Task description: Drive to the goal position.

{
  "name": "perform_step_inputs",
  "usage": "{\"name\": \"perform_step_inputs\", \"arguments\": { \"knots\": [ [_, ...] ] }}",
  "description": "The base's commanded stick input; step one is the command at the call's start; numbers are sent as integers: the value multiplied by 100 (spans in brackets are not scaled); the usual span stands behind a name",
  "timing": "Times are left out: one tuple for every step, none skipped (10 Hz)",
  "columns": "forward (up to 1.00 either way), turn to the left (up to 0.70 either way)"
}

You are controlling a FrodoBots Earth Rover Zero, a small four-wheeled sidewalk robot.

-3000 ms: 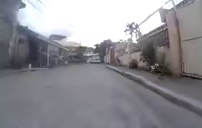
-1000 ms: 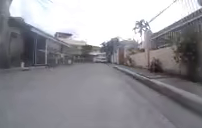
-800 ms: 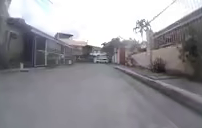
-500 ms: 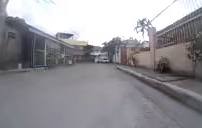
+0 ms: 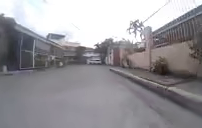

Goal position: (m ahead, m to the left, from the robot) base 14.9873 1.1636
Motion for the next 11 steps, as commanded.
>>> {"name": "perform_step_inputs", "arguments": {
  "knots": [
    [100, 0],
    [100, 0],
    [100, 0],
    [100, 0],
    [100, 0],
    [100, 0],
    [100, 0],
    [100, 0],
    [100, 0],
    [100, 0],
    [100, 0]
  ]
}}
